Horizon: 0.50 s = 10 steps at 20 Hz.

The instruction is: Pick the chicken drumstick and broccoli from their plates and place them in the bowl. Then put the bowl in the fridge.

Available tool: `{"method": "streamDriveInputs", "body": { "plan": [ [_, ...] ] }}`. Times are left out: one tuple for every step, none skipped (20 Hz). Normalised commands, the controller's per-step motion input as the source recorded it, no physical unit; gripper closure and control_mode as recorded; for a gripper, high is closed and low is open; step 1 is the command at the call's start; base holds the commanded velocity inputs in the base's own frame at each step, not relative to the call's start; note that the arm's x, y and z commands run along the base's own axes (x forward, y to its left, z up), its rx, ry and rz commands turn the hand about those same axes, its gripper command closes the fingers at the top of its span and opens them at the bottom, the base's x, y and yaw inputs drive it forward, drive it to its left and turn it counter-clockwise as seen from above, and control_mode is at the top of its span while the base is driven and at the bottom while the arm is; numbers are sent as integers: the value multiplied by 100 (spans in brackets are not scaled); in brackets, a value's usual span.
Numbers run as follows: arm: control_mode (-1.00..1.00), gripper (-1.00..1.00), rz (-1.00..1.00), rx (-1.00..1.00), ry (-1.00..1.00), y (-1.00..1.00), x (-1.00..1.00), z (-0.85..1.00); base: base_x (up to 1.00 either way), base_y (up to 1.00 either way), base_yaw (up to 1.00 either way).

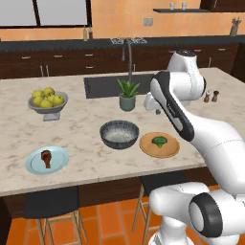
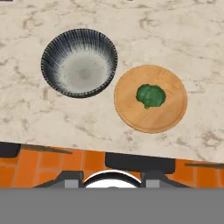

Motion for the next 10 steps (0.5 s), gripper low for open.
{"method": "streamDriveInputs", "body": {
  "plan": [
    [-100,-100,0,0,0,0,-2,0,0,0,0],
    [-100,-100,0,0,-4,0,-34,0,0,0,0],
    [-100,-100,0,0,-6,0,-66,0,0,0,0],
    [-100,-100,0,0,-15,0,-100,0,0,0,0],
    [-100,-100,-15,0,-15,-46,-96,-4,0,0,0],
    [-100,-100,-39,0,-5,-15,-91,-26,0,0,0],
    [-100,-100,-46,12,0,-57,-73,-27,0,0,0],
    [-100,-100,-46,19,0,-55,-60,-23,0,0,0],
    [-100,-100,-51,27,0,-64,-64,-22,0,0,0],
    [-100,-100,-50,31,2,-63,-50,-19,0,0,0]
  ]
}}
